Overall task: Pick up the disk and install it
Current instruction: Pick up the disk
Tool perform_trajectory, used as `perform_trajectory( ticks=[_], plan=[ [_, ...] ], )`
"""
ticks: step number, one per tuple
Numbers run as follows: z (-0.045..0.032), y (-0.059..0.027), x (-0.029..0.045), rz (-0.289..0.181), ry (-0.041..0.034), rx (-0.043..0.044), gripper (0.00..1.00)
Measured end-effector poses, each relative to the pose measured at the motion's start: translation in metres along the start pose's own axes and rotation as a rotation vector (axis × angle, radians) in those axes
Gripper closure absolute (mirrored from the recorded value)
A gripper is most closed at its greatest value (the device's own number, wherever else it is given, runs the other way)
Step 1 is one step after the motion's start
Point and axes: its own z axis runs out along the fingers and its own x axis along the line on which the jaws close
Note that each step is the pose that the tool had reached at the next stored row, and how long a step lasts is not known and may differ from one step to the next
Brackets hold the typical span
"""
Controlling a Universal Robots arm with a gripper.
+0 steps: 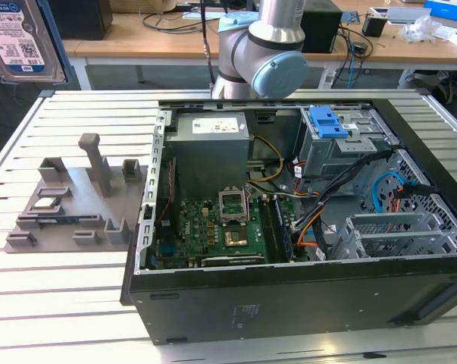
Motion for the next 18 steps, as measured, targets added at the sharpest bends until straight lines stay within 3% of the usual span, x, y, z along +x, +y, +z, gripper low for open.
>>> perform_trajectory(
  ticks=[18],
  plan=[
    [-0.0226, 0.0003, -0.0006, 0.0, 0.0, 0.0001, 0.63]
  ],
)
